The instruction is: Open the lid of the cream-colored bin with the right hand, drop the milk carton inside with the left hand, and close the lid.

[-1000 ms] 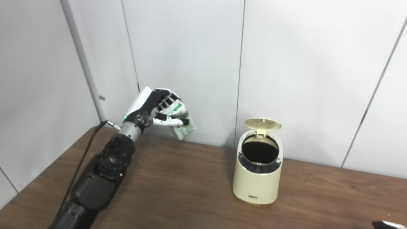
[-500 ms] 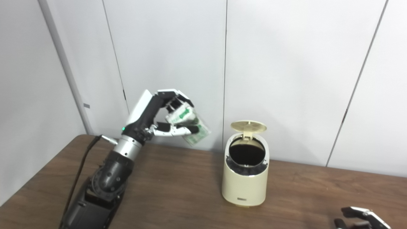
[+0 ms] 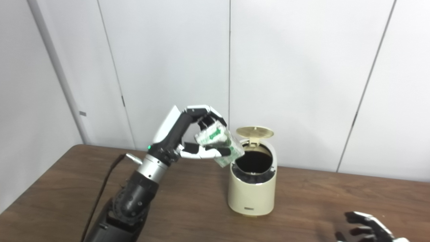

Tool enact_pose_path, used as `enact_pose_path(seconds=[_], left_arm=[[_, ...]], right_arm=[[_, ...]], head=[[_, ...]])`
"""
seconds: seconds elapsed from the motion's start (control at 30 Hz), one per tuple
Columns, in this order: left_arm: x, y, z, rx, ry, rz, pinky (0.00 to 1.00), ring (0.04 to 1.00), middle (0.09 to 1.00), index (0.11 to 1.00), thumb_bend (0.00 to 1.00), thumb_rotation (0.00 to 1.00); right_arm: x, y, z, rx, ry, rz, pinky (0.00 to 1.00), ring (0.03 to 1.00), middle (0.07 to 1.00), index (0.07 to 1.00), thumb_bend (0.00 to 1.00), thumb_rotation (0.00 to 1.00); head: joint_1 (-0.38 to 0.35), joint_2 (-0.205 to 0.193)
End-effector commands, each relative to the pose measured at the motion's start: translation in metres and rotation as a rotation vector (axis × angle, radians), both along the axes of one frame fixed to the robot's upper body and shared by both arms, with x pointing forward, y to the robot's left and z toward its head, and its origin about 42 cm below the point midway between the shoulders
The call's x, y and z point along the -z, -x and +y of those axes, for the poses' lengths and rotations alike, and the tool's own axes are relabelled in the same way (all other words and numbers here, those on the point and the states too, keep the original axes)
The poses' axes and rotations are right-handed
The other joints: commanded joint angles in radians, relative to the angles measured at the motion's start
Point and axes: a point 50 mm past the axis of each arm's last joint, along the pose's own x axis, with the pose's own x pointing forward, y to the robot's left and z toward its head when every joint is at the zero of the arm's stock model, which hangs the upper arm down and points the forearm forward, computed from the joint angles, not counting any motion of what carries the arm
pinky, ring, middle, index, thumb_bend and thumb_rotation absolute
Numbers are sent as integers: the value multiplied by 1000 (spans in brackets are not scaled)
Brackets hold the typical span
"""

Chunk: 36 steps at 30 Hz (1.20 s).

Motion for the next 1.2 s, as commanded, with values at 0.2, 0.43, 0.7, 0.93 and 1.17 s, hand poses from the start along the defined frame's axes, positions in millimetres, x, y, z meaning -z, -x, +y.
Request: enact_pose_path(seconds=[0.2, 0.43, 0.7, 0.93, 1.17], left_arm=[[-12, -27, -27, 41, -34, -248, 438, 481, 480, 466, 505, 0], [6, -43, -41, 19, -57, -346, 378, 472, 466, 485, 505, 0], [15, -56, -49, -37, -81, -503, 417, 467, 447, 507, 503, 0], [14, -65, -52, -56, -128, -645, 421, 469, 438, 517, 502, 0], [8, -70, -55, -49, -175, -719, 388, 463, 442, 516, 502, 0]], right_arm=[[6, 12, 18, -6, -36, -9, 357, 512, 625, 627, 255, 0], [3, 14, 19, -6, -36, 3, 442, 585, 646, 627, 274, 0], [3, 17, 21, -1, -34, 0, 453, 593, 648, 631, 289, 0], [4, 19, 20, -6, -32, -9, 415, 568, 632, 627, 294, 0], [5, 21, 20, -10, -30, -12, 411, 559, 636, 627, 299, 0]], head=[[-19, 5], [-29, 6], [-40, 7], [-44, 11], [-48, 15]])
